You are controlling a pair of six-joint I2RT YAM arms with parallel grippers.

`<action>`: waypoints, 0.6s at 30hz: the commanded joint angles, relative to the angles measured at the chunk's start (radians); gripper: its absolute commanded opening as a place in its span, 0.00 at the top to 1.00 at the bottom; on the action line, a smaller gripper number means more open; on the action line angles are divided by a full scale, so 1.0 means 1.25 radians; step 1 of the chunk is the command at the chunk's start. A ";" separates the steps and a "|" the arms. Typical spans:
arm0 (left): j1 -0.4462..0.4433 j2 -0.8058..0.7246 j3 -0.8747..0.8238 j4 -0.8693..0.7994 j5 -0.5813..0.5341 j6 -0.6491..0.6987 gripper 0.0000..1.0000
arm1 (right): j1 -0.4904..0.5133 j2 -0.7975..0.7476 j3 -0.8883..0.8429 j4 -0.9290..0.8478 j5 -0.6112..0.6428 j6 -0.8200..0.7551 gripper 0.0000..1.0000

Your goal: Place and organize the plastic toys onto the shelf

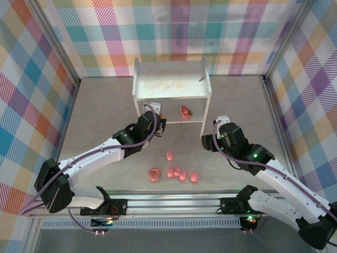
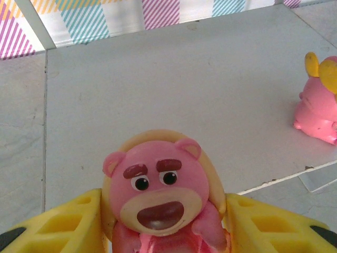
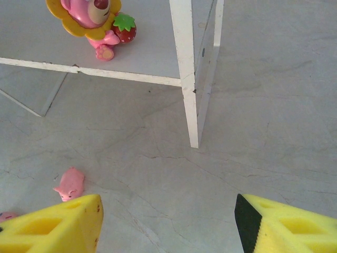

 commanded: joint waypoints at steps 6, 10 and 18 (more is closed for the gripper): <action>-0.011 0.032 -0.011 0.067 -0.033 0.004 0.63 | -0.010 -0.003 0.006 0.014 0.004 -0.019 0.32; -0.013 0.038 -0.014 0.084 -0.041 0.003 0.63 | -0.011 -0.003 0.006 0.013 0.004 -0.022 0.32; -0.013 0.041 -0.022 0.102 -0.057 0.006 0.63 | -0.014 0.007 0.002 0.017 0.000 -0.027 0.32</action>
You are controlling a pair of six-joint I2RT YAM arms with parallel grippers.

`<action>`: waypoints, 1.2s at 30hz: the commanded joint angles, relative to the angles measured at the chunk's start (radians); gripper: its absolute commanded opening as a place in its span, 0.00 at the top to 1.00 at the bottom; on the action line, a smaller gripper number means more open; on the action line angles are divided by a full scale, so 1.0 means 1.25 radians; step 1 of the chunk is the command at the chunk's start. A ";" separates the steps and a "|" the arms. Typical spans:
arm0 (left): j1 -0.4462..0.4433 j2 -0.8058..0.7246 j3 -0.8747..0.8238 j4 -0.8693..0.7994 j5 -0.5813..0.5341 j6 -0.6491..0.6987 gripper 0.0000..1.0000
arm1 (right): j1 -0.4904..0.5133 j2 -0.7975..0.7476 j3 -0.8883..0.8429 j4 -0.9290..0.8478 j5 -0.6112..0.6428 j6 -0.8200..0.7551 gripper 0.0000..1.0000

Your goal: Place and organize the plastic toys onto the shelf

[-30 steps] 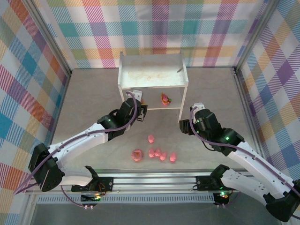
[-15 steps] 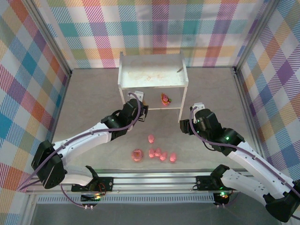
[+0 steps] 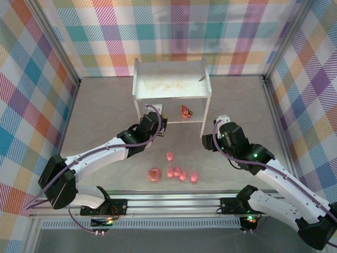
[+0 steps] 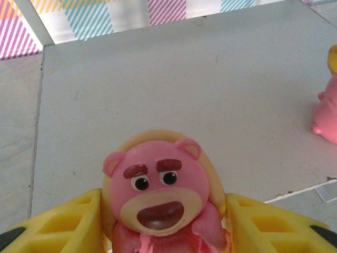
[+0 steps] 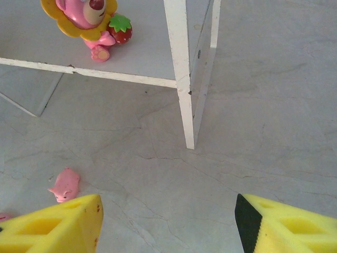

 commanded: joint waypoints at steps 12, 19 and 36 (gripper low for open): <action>-0.013 0.036 0.004 0.058 -0.032 0.007 0.63 | -0.014 0.009 -0.005 0.016 0.000 -0.019 0.32; -0.012 0.037 0.001 0.071 -0.039 0.007 0.63 | -0.020 0.005 -0.010 0.013 -0.002 -0.018 0.32; -0.013 0.054 0.010 0.067 -0.070 0.000 0.49 | -0.030 -0.002 -0.018 0.011 -0.005 -0.017 0.32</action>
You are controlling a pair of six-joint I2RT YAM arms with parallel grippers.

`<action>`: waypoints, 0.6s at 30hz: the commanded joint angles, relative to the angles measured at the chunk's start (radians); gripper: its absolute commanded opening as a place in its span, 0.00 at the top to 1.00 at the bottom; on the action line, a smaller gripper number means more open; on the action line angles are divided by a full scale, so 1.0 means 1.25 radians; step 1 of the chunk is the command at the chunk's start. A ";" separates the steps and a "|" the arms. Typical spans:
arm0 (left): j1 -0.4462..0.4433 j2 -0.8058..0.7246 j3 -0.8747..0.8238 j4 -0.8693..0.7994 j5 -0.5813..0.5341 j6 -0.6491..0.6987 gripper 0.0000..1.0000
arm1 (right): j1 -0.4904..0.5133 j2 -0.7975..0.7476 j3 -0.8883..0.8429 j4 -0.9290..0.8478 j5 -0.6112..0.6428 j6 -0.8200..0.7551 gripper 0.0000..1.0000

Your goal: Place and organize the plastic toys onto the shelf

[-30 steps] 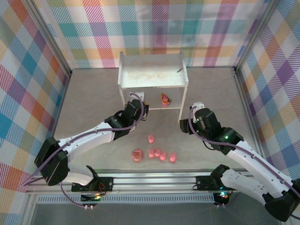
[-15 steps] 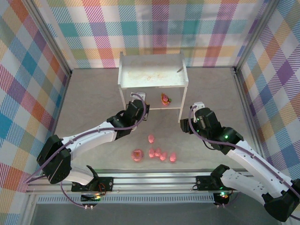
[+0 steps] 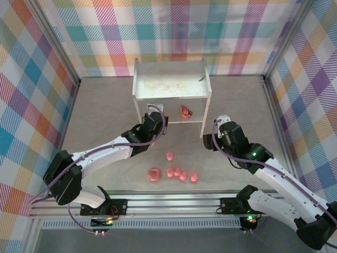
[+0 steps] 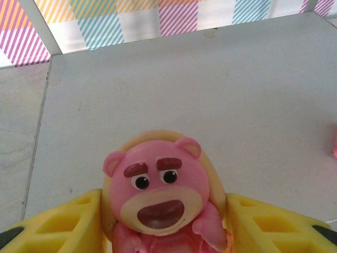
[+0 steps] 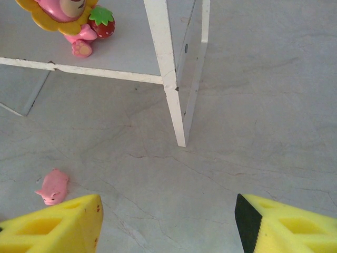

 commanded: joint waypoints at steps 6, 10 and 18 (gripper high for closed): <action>-0.010 0.004 0.013 -0.007 -0.024 0.001 0.46 | -0.009 -0.009 -0.006 0.007 -0.009 -0.012 0.32; -0.010 0.002 0.014 -0.010 -0.030 0.001 0.44 | -0.010 -0.010 -0.004 0.006 -0.009 -0.011 0.32; -0.010 0.002 0.017 -0.012 -0.036 0.001 0.35 | -0.011 -0.012 -0.003 0.005 -0.009 -0.011 0.31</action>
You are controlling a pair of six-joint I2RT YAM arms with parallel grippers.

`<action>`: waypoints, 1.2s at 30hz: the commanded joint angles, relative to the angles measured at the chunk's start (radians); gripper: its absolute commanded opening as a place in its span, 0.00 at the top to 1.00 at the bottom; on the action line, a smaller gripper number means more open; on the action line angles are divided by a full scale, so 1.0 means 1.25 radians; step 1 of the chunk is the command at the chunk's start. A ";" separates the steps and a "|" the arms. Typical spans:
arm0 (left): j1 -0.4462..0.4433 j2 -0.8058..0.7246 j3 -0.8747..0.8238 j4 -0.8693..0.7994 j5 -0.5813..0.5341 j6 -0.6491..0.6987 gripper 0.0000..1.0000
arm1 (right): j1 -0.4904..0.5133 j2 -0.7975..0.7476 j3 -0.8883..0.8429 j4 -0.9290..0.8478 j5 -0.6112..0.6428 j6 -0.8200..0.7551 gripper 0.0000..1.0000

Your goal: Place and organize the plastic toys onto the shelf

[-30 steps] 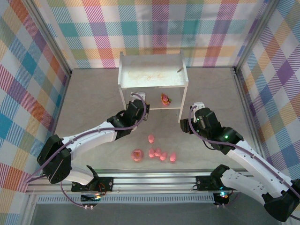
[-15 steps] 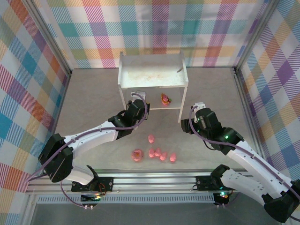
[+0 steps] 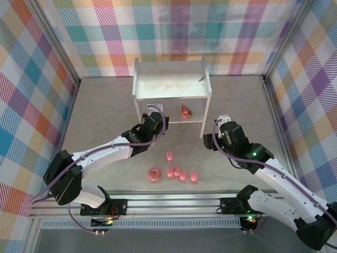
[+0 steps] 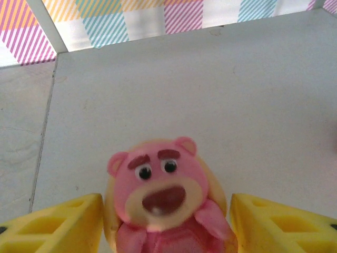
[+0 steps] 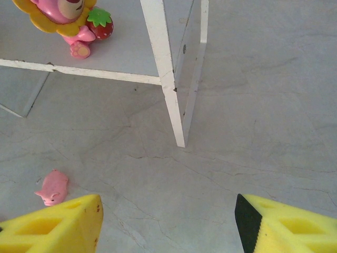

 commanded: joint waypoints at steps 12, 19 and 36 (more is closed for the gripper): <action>-0.009 -0.003 0.013 0.010 -0.032 0.001 0.34 | -0.007 -0.012 -0.007 0.005 -0.005 -0.011 0.31; -0.010 -0.029 -0.004 0.040 -0.025 0.009 0.34 | -0.008 -0.011 -0.007 0.006 -0.007 -0.009 0.31; -0.010 -0.052 -0.006 0.080 -0.005 0.023 0.34 | -0.009 -0.016 -0.004 0.004 -0.007 -0.003 0.31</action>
